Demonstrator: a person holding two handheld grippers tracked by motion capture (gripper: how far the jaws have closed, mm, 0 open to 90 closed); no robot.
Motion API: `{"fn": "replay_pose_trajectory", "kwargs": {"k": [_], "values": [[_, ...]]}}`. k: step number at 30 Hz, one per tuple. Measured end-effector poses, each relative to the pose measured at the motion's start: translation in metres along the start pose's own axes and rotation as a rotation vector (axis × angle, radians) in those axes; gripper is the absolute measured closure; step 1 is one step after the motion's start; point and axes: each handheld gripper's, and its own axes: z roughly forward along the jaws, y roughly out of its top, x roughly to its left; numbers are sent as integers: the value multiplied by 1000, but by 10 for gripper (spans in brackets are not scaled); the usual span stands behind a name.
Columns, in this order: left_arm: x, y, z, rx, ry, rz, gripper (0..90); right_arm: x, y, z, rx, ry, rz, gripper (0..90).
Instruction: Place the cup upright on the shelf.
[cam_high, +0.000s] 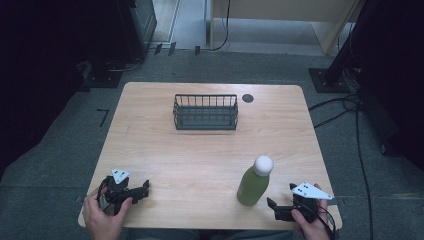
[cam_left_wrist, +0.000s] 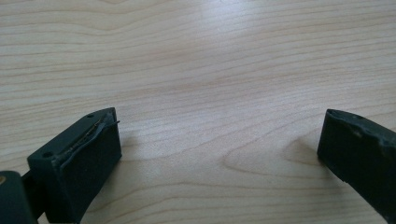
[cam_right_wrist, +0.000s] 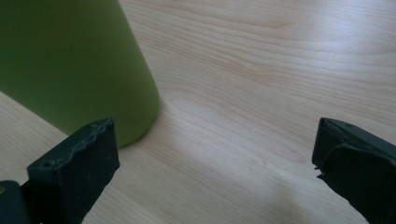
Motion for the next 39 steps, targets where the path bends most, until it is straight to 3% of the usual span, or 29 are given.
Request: {"fn": "replay_pose_trajectory", "kwargs": {"k": [4, 11, 17, 30, 39], "values": [[1, 0, 0, -4, -5, -7, 0, 5, 1, 0, -14, 16, -7, 45], [0, 0, 0, 1, 3, 1, 0, 15, 3, -2, -43, 87, -28, 59], [0, 0, 0, 1, 2, 0, 0, 23, 6, -1, -52, 103, -44, 71], [0, 0, 0, 1, 3, 1, 0, 39, 17, 1, -92, 210, -20, 132], [0, 0, 0, 1, 3, 1, 0, 48, 27, 3, -109, 211, -14, 130]]}}
